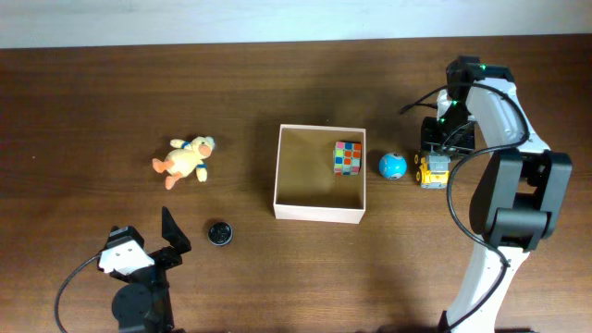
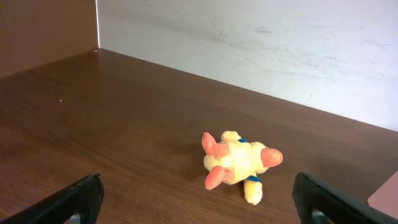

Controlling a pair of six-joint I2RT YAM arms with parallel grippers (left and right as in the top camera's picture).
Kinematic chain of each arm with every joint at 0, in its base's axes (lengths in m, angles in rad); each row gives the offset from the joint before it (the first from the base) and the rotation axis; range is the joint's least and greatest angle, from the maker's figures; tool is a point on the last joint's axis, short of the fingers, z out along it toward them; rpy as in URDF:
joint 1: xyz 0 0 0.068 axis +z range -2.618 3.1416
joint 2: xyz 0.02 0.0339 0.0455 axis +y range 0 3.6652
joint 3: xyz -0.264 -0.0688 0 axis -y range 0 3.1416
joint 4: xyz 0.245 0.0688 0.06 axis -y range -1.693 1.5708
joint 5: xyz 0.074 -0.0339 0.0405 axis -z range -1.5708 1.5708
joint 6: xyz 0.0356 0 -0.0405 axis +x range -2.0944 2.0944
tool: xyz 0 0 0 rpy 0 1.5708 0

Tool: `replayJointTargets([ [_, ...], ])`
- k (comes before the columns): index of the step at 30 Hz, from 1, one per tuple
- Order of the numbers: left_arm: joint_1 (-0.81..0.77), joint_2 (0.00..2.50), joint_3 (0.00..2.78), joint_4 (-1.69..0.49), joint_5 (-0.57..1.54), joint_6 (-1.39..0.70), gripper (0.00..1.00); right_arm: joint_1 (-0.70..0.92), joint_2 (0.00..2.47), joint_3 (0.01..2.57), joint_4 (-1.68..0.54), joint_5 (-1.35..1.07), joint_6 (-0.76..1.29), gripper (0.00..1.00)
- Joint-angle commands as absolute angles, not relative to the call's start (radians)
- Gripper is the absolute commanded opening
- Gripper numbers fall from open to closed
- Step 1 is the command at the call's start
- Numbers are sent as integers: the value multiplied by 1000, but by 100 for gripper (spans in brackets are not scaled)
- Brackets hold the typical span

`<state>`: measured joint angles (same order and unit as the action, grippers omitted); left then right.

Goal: Pack container
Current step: 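Lower the right gripper over the yellow-grey toy truck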

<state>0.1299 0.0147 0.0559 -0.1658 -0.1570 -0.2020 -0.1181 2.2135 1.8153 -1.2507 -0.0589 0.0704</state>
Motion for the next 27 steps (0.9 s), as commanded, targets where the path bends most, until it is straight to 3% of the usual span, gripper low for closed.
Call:
replayJointTargets([
  [1, 125, 6, 49, -162, -150, -186, 99, -118, 2218, 1809, -1248, -75, 63, 52],
  [8, 125, 6, 49, -162, -150, -186, 99, -118, 2218, 1810, -1233, -66, 32, 51],
  [10, 125, 6, 49, -162, -150, -186, 99, -118, 2218, 1810, -1232, -59, 29, 47],
  [27, 125, 6, 49, -162, -150, -186, 99, -118, 2217, 1859, -1245, -49, 14, 47],
])
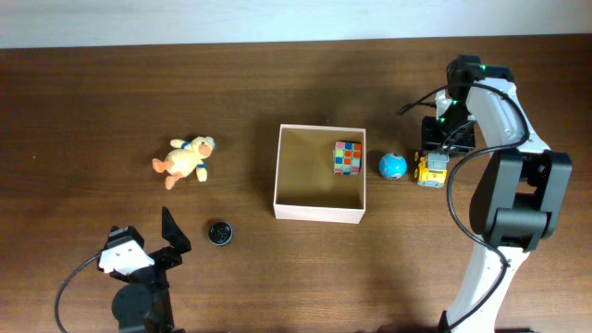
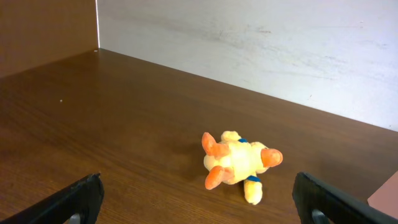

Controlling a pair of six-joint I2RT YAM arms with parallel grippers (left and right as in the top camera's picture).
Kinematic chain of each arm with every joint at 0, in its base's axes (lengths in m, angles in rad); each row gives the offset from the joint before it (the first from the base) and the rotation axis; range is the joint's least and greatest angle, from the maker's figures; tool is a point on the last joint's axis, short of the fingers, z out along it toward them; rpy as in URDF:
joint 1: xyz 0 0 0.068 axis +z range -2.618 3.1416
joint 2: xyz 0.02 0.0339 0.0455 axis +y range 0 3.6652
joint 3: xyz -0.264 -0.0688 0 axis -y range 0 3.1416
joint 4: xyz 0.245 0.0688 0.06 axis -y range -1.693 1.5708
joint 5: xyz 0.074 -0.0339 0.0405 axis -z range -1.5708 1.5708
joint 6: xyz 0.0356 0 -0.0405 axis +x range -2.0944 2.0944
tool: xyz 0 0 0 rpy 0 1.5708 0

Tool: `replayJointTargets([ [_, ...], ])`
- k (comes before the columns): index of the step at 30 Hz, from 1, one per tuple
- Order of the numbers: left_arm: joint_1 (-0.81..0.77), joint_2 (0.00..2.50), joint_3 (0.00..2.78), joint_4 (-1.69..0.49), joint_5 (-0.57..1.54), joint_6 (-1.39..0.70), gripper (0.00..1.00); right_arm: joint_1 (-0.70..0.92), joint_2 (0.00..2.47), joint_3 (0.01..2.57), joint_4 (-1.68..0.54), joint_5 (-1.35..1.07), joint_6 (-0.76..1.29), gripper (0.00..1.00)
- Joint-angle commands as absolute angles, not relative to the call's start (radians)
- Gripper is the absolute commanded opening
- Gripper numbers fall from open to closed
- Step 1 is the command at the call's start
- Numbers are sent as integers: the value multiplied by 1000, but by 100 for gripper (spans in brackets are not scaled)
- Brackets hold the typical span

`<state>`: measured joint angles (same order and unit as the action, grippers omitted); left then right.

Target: Pack container

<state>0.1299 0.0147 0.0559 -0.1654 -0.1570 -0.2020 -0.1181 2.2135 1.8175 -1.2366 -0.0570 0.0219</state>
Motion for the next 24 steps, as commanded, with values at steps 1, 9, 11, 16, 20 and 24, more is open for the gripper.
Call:
replayJointTargets([
  [1, 125, 6, 49, -162, -150, -186, 99, -118, 2217, 1877, -1253, -49, 14, 47],
  [9, 125, 6, 49, -162, -150, -186, 99, -115, 2217, 2105, -1361, -57, 15, 47],
  [11, 125, 6, 49, -162, -150, -186, 99, -109, 2217, 2185, -1396, -57, 15, 47],
  [16, 125, 6, 49, -162, -150, -186, 99, -84, 2217, 2358, -1456, -56, 14, 47],
  [20, 125, 6, 49, -162, -150, -186, 99, -70, 2217, 2401, -1452, -47, 14, 48],
  [24, 125, 6, 49, -162, -150, -186, 99, -70, 2218, 2363, -1406, -41, -15, 48],
])
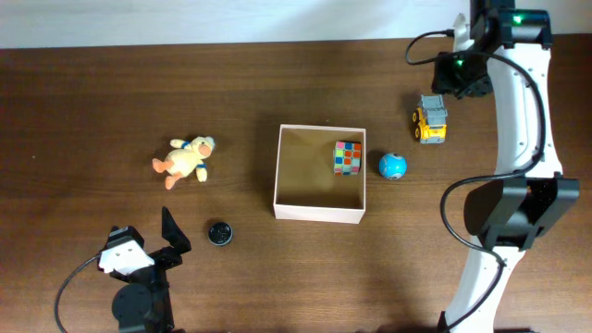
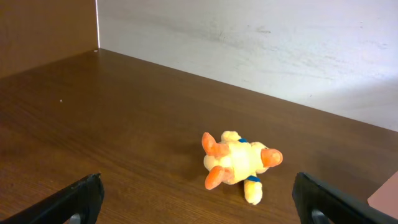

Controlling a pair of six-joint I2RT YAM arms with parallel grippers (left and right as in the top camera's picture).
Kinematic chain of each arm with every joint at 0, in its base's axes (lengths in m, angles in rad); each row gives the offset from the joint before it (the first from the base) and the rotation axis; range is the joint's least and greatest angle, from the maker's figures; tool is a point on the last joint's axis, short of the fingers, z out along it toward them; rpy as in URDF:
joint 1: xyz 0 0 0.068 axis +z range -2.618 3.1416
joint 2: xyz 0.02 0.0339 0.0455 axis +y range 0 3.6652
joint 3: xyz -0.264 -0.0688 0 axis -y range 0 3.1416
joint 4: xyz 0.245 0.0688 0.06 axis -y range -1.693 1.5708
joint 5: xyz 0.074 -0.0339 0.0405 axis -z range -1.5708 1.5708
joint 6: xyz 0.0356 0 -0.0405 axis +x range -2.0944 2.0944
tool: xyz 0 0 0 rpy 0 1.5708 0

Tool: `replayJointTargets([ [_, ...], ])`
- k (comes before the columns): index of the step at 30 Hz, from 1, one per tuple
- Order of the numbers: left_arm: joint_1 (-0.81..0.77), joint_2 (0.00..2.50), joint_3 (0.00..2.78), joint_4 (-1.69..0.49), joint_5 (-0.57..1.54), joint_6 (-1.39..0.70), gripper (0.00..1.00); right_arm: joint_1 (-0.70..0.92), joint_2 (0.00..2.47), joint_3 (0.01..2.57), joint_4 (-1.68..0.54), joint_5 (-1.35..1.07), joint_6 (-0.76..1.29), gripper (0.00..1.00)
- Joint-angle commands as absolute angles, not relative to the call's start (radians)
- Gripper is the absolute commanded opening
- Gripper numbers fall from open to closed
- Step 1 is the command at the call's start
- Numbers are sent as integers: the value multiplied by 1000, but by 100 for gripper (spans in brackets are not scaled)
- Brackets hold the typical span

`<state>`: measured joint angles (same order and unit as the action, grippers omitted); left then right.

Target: Pack container

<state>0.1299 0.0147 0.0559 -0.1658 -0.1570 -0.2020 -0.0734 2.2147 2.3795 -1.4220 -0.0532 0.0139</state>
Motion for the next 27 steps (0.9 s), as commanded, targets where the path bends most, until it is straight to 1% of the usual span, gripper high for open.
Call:
replayJointTargets([
  [1, 125, 6, 49, -162, -150, -186, 99, -70, 2219, 2347, -1383, -41, -32, 48],
  [4, 125, 6, 49, -162, -150, -186, 99, -70, 2219, 2291, -1306, -41, -75, 49],
  [5, 125, 6, 49, -162, -150, -186, 99, -70, 2219, 2271, -1279, -36, -85, 55],
  [7, 125, 6, 49, -162, -150, -186, 99, -70, 2219, 2234, -1233, -30, -106, 59],
  [13, 125, 6, 49, -162, -150, -186, 99, -70, 2229, 2147, -1158, -22, -124, 63],
  [20, 125, 6, 49, -162, -150, -186, 99, -74, 2282, 2129, -1145, -15, -131, 64],
  [22, 125, 6, 49, -162, -150, -186, 99, -74, 2296, 2128, -1143, -6, -136, 68],
  [27, 125, 6, 49, -162, -150, -186, 99, -75, 2317, 2125, -1143, 39, -150, 73],
])
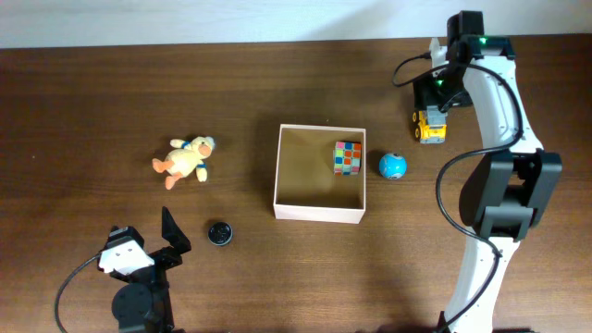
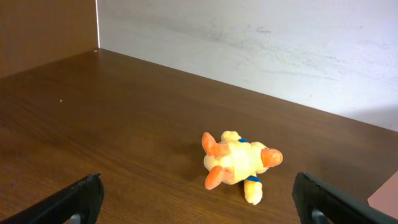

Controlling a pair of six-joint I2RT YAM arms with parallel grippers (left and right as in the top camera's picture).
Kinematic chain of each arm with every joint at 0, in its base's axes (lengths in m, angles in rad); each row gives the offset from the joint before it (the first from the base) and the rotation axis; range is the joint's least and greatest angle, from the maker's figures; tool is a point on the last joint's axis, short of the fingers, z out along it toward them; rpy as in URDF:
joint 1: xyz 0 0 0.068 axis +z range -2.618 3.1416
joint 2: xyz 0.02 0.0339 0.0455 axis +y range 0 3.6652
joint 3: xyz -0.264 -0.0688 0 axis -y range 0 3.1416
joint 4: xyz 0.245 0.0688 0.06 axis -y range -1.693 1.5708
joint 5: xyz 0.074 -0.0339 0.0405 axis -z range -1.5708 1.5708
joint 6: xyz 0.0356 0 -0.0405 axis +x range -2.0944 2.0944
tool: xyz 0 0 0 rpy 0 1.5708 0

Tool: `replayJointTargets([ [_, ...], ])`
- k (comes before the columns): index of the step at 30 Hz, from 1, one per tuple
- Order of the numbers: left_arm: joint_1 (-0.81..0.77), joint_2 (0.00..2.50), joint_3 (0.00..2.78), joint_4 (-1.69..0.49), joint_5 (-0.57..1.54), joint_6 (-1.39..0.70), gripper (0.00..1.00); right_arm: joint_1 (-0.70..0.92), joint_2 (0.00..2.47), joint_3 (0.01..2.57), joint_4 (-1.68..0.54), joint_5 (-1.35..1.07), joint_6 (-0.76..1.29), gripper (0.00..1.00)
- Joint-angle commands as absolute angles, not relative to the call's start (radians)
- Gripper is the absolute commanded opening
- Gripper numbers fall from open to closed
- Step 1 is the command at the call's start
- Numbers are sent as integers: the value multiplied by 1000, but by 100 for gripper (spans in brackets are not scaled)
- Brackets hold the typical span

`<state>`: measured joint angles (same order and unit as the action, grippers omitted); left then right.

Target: Pack container

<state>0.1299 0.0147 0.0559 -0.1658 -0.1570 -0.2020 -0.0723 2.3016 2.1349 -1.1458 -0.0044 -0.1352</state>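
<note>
The open cardboard box (image 1: 319,211) sits mid-table with a colour cube (image 1: 348,157) in its right side. A blue ball (image 1: 392,166) lies just right of the box. Farther back, my right gripper (image 1: 431,109) is down on the near end of a yellow toy truck (image 1: 432,130), apparently shut on it; the wrist hides the fingers. A yellow-orange plush duck (image 1: 185,160) (image 2: 239,163) lies left of the box. My left gripper (image 2: 199,208) (image 1: 172,233) rests open at the front left, well short of the duck.
A small black round object (image 1: 218,232) lies on the table just right of the left gripper. The white back wall (image 2: 261,56) runs behind the table. The right arm reaches in from the front right edge.
The right gripper has shifted left and a little nearer, now straight over the truck's far end; the truck sits slightly nearer. The left arm, duck, ball and cube are unchanged.
The right gripper was first on the truck just right of the blue ball, then nudged slightly left with it. Later the truck was farther back, level with the box's far wall, under the raised arm. Now the gripper hangs close over it there. The left arm stayed still.
</note>
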Motion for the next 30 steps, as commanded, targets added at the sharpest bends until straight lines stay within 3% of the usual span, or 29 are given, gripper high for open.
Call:
replayJointTargets([
  [1, 125, 6, 49, -162, -150, -186, 99, -80, 2320, 2125, -1142, 39, -150, 73],
  [5, 125, 6, 49, -162, -150, -186, 99, -95, 2332, 2125, -1140, 38, -150, 75],
  [9, 125, 6, 49, -162, -150, -186, 99, -111, 2355, 2124, -1144, 38, -149, 83],
  [30, 125, 6, 49, -162, -150, -186, 99, -119, 2379, 2073, -1129, 3, -149, 79],
])
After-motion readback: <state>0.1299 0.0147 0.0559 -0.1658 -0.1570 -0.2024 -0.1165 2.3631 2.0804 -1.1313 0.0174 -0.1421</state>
